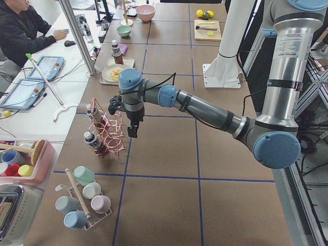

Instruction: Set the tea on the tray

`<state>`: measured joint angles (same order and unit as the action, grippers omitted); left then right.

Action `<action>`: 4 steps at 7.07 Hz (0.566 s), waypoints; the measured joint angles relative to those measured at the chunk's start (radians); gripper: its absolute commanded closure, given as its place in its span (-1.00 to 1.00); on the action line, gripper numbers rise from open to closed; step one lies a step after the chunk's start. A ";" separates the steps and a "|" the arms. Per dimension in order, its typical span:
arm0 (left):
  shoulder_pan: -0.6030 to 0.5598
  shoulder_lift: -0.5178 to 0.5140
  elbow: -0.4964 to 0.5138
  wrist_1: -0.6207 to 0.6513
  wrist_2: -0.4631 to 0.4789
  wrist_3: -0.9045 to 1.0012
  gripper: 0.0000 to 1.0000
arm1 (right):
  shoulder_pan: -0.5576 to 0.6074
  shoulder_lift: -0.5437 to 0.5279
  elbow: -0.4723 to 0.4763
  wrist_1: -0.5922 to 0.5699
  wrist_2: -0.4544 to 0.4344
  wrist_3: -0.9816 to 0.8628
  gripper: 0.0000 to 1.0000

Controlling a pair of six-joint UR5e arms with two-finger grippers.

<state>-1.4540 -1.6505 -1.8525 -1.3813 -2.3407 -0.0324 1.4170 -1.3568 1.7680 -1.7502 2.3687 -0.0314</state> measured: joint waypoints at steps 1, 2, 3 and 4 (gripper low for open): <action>-0.048 0.007 0.066 0.000 -0.002 0.073 -1.00 | 0.041 -0.083 -0.002 0.003 0.011 -0.073 -1.00; -0.104 0.011 0.145 0.000 -0.005 0.142 -1.00 | 0.071 -0.132 -0.004 0.003 0.018 -0.102 -1.00; -0.147 0.017 0.217 -0.002 -0.007 0.184 -1.00 | 0.084 -0.161 -0.008 0.004 0.019 -0.116 -1.00; -0.167 0.029 0.265 -0.006 -0.008 0.198 -1.00 | 0.089 -0.191 -0.014 0.005 0.019 -0.125 -1.00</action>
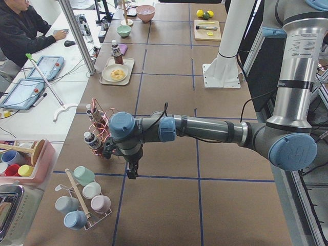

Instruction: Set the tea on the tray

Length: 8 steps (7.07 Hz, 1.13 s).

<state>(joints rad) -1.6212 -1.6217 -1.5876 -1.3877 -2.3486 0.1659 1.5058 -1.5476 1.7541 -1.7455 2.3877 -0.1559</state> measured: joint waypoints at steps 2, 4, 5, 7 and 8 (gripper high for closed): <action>-0.009 0.020 0.029 -0.004 -0.001 0.002 -1.00 | 0.036 -0.065 -0.032 0.004 0.004 -0.001 -1.00; -0.009 0.025 0.022 -0.005 -0.017 -0.001 -1.00 | 0.092 -0.127 -0.052 0.017 0.008 -0.001 -1.00; -0.009 0.025 0.019 -0.004 -0.026 -0.002 -1.00 | 0.115 -0.136 -0.061 0.020 0.008 0.000 -1.00; -0.009 0.025 0.016 -0.005 -0.031 -0.003 -1.00 | 0.131 -0.135 -0.064 0.021 0.007 0.004 -1.00; -0.009 0.025 0.016 -0.005 -0.032 -0.002 -1.00 | 0.132 -0.130 -0.063 0.022 0.007 0.006 -1.00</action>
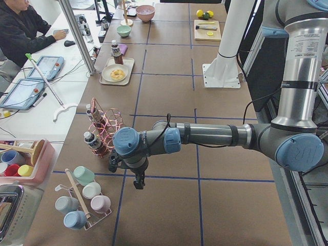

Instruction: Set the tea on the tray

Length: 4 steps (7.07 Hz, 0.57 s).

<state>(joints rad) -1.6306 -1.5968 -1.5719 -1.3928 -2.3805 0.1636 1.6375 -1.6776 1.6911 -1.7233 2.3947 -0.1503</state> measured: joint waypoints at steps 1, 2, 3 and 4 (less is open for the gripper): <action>0.000 0.000 0.000 0.000 0.000 0.001 -1.00 | 0.000 0.004 0.002 0.000 0.000 0.001 -1.00; 0.000 0.000 0.000 -0.001 0.000 0.001 -1.00 | 0.001 0.009 0.003 0.001 0.000 0.002 -1.00; 0.000 0.000 0.000 -0.001 0.000 0.001 -1.00 | 0.001 0.016 0.002 0.001 0.000 0.003 -1.00; 0.000 -0.001 0.000 -0.001 0.000 0.001 -1.00 | 0.001 0.021 -0.001 0.001 0.000 0.003 -1.00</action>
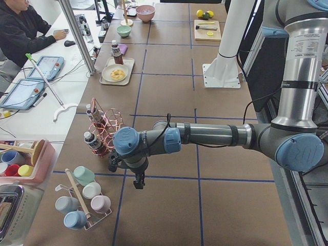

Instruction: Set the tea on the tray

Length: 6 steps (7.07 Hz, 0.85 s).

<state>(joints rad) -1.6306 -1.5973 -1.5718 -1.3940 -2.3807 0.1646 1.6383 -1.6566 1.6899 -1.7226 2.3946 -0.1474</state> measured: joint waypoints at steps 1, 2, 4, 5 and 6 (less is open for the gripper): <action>0.000 -0.002 0.001 0.000 0.000 0.001 -1.00 | 0.000 0.002 -0.002 0.000 0.000 0.000 -1.00; 0.000 -0.005 0.002 0.000 0.000 0.001 -1.00 | 0.000 0.003 -0.003 -0.001 0.000 0.000 -1.00; 0.000 -0.009 0.002 0.000 0.000 0.001 -1.00 | 0.000 0.004 -0.003 0.000 0.000 0.000 -1.00; 0.000 -0.010 0.002 0.000 0.000 0.001 -1.00 | 0.000 0.004 -0.003 -0.001 0.000 0.000 -1.00; 0.000 -0.010 0.003 0.000 0.000 0.001 -1.00 | 0.000 0.004 -0.003 -0.001 0.000 0.000 -1.00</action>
